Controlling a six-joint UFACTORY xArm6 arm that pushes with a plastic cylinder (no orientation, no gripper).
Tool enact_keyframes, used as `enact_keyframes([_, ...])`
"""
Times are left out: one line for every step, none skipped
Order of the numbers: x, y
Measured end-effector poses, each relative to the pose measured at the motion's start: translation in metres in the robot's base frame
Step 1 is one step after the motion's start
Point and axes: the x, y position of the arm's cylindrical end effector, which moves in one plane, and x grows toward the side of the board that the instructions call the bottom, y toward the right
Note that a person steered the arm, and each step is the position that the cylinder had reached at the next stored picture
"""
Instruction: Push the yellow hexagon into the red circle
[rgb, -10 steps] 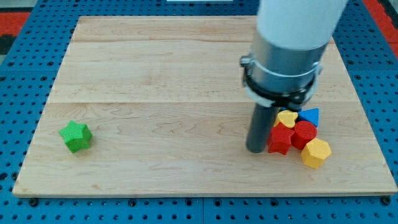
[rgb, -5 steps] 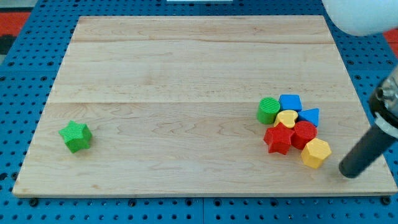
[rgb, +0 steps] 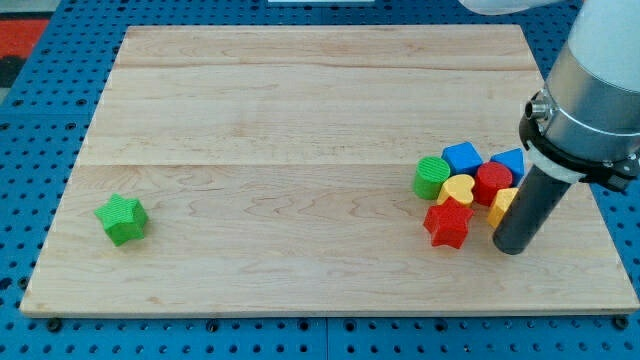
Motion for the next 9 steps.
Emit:
enact_keyframes([0.025, 0.011])
enact_keyframes([-0.016, 0.056])
enact_keyframes([-0.075, 0.097])
enact_keyframes([-0.125, 0.127])
enact_keyframes([-0.116, 0.092])
enact_keyframes([-0.104, 0.055])
enact_keyframes([-0.083, 0.035])
enact_keyframes([-0.074, 0.024])
enact_keyframes([-0.072, 0.004])
